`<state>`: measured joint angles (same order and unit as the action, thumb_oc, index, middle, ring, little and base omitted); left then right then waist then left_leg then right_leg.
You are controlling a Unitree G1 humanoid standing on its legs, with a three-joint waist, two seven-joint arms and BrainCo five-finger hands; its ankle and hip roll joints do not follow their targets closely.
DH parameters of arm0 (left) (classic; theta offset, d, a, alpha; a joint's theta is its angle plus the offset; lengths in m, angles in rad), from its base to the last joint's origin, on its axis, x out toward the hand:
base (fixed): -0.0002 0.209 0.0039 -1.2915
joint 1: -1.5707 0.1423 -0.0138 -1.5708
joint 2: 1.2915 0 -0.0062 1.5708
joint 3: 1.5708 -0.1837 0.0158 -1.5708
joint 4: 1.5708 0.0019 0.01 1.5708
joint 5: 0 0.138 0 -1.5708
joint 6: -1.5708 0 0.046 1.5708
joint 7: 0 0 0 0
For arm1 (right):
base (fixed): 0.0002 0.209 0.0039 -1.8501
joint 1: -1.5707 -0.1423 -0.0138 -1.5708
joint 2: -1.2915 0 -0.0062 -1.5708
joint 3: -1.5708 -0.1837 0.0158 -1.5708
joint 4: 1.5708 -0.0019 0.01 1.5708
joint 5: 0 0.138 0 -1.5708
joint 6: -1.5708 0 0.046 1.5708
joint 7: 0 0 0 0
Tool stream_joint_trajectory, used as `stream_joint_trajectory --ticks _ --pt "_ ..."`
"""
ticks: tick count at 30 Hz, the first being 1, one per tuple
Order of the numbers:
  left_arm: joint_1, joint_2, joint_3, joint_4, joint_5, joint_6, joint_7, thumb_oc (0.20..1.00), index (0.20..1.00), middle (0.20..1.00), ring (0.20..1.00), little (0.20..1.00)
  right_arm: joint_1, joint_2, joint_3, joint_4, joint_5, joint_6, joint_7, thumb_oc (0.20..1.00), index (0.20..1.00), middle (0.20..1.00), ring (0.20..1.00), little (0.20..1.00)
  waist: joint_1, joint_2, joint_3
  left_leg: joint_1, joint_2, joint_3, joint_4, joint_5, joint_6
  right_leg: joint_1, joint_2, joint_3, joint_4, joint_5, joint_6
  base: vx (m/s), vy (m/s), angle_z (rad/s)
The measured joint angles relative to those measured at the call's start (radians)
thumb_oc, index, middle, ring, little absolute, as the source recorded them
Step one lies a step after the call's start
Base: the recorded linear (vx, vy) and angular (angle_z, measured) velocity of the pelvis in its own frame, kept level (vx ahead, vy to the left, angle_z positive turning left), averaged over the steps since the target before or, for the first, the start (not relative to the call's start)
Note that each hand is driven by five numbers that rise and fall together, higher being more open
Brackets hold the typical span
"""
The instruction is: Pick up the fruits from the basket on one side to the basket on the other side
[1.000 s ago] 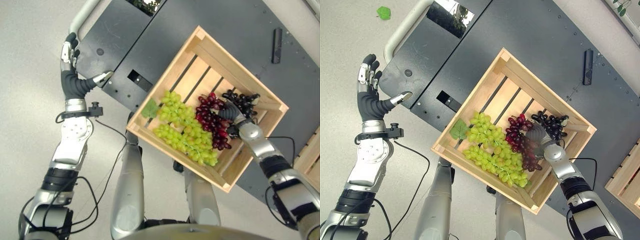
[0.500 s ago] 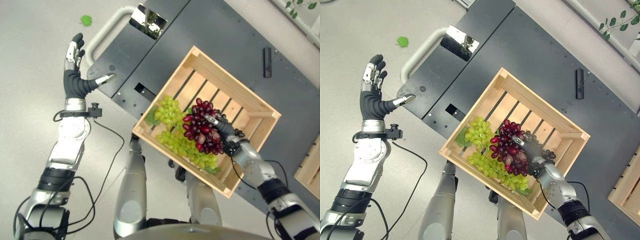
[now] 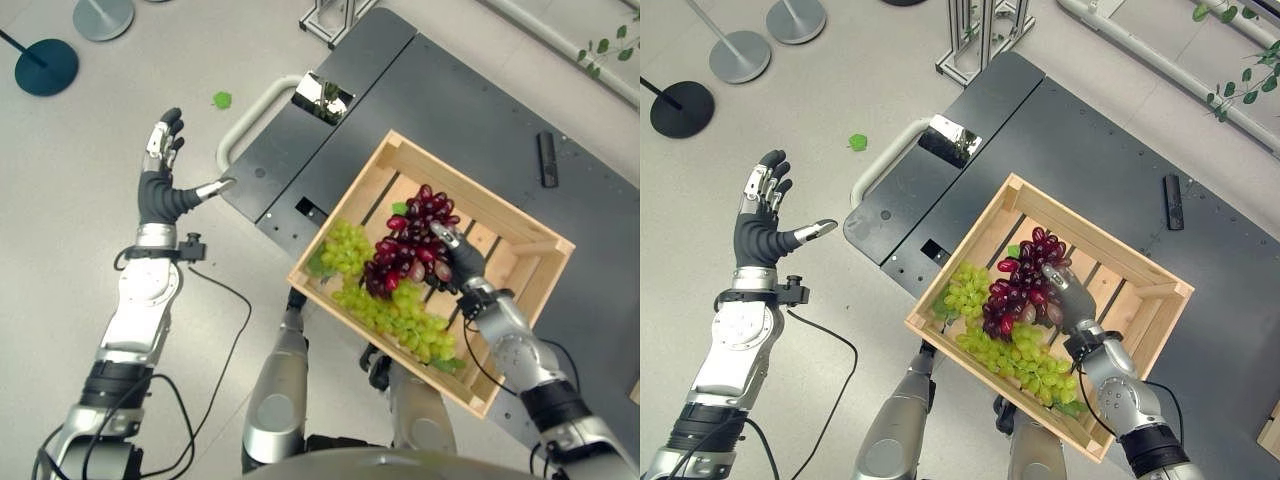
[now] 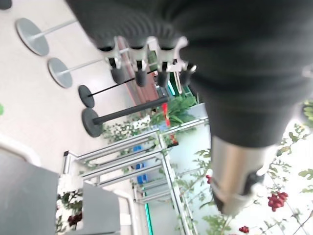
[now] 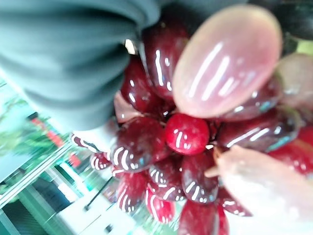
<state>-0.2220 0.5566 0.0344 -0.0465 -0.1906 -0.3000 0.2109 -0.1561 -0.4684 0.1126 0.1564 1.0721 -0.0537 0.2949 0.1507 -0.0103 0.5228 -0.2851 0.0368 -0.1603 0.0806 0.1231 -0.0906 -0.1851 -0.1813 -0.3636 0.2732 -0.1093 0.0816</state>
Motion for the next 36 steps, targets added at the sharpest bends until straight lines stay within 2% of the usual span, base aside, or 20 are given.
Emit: stream_joint_trajectory --ticks 2,7,9,12,17,26,32,36 --pt "0.02 -0.006 0.008 -0.014 0.0 0.0 -0.014 1.0 1.0 1.0 1.0 1.0 0.002 -0.001 -0.022 -0.009 0.0 0.0 -0.001 0.2 0.2 0.2 0.2 0.2 -0.006 0.001 -0.021 0.014 0.0 0.003 0.0 -0.005 0.0 0.015 0.001 0.001 -0.008 0.0 0.0 0.06 0.017 -0.04" --pt "0.086 -0.008 0.029 -0.013 0.0 0.0 -0.038 1.0 1.0 1.0 1.0 1.0 0.006 -0.03 -0.059 -0.046 0.0 -0.001 -0.002 0.2 0.2 0.2 0.2 0.2 -0.033 -0.001 -0.135 0.016 0.003 0.021 0.001 -0.016 0.002 0.011 0.004 0.02 -0.017 0.001 0.002 0.05 0.015 -0.09" --pt "0.107 -0.007 0.033 -0.013 0.0 0.0 -0.046 1.0 1.0 1.0 1.0 1.0 0.006 -0.063 -0.066 -0.065 -0.001 -0.002 -0.006 0.2 0.2 0.2 0.2 0.2 -0.04 -0.001 -0.161 0.027 0.003 0.024 0.0 -0.018 0.004 0.019 0.005 0.026 -0.024 0.002 0.003 0.03 0.018 -0.11" --pt "0.127 -0.007 0.037 -0.013 0.0 0.001 -0.063 1.0 1.0 1.0 1.0 1.0 0.004 -0.091 -0.079 -0.089 -0.001 -0.003 -0.014 0.2 0.2 0.2 0.2 0.2 -0.054 -0.002 -0.171 0.042 0.006 0.029 -0.001 -0.022 0.003 0.033 0.009 0.032 -0.032 0.002 0.003 0.03 0.015 -0.08" --pt "0.163 -0.005 0.06 -0.014 -0.001 0.006 -0.092 1.0 1.0 1.0 1.0 1.0 0.005 -0.132 -0.081 -0.1 -0.005 -0.003 -0.021 0.2 0.2 0.2 0.2 0.2 -0.057 -0.009 -0.215 0.053 0.016 0.05 -0.002 -0.029 0.001 0.036 0.019 0.054 -0.047 0.006 0.001 0.03 0.01 -0.12" --pt "0.191 0.001 0.083 -0.022 -0.001 0.021 -0.107 1.0 1.0 1.0 1.0 1.0 0.004 -0.177 -0.085 -0.173 -0.022 0.0 -0.034 0.2 0.2 0.2 0.2 0.2 -0.056 -0.012 -0.225 0.098 0.02 0.064 -0.02 -0.032 0.0 0.072 0.023 0.063 -0.062 0.01 0.0 0.03 0.006 -0.04" --pt "0.232 0.011 0.107 -0.045 -0.002 0.03 -0.114 1.0 1.0 1.0 1.0 1.0 0.004 -0.199 -0.085 -0.195 -0.031 0.002 -0.036 0.2 0.2 0.2 0.2 0.2 -0.055 -0.016 -0.27 0.114 0.023 0.073 -0.034 -0.032 0.0 0.088 0.028 0.068 -0.084 0.015 0.003 0.01 -0.002 -0.03" --pt "0.242 0.018 0.106 -0.054 -0.055 0.033 -0.151 1.0 1.0 1.0 1.0 1.0 0.004 -0.239 -0.086 -0.199 -0.067 0.009 -0.035 0.2 0.2 0.2 0.2 0.2 -0.054 -0.017 -0.28 0.123 0.027 0.073 -0.038 -0.032 0.0 0.107 0.037 0.068 -0.107 0.023 0.002 0.0 0.0 0.0"
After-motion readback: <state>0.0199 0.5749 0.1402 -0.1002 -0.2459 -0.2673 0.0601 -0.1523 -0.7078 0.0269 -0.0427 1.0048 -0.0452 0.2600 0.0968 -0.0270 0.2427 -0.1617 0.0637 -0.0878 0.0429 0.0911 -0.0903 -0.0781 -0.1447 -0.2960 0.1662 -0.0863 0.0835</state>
